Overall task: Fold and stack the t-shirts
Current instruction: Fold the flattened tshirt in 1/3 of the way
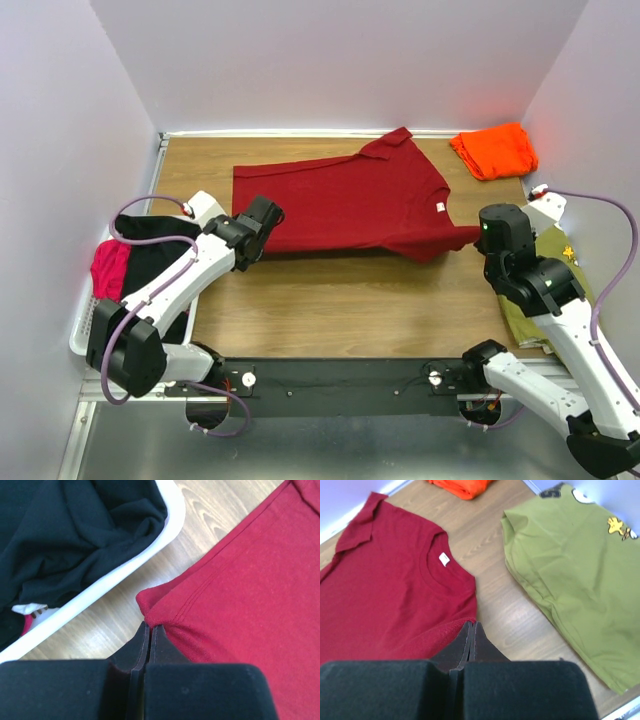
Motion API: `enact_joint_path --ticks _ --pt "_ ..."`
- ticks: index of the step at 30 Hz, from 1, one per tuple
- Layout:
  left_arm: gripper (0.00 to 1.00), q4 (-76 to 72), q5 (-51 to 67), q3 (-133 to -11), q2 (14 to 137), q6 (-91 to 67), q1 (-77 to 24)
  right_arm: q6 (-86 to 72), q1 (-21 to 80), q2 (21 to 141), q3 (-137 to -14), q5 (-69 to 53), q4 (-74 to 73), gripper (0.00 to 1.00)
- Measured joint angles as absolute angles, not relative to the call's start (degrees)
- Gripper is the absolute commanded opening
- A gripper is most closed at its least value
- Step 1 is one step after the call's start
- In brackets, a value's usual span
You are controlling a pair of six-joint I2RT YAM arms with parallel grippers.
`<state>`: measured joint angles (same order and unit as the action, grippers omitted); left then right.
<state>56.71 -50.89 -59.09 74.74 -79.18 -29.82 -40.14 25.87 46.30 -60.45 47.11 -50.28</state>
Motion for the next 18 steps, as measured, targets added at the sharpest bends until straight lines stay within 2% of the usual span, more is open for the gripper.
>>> enact_joint_path --ticks 11,18 --pt "0.00 60.5 -50.9 -58.7 72.9 -82.6 -31.5 -43.2 25.9 46.6 -58.6 46.0 -53.4 0.01" --pt "0.00 59.2 -51.0 -58.9 77.3 -82.5 -31.2 -44.0 25.8 50.2 -54.8 45.3 -52.1 0.01"
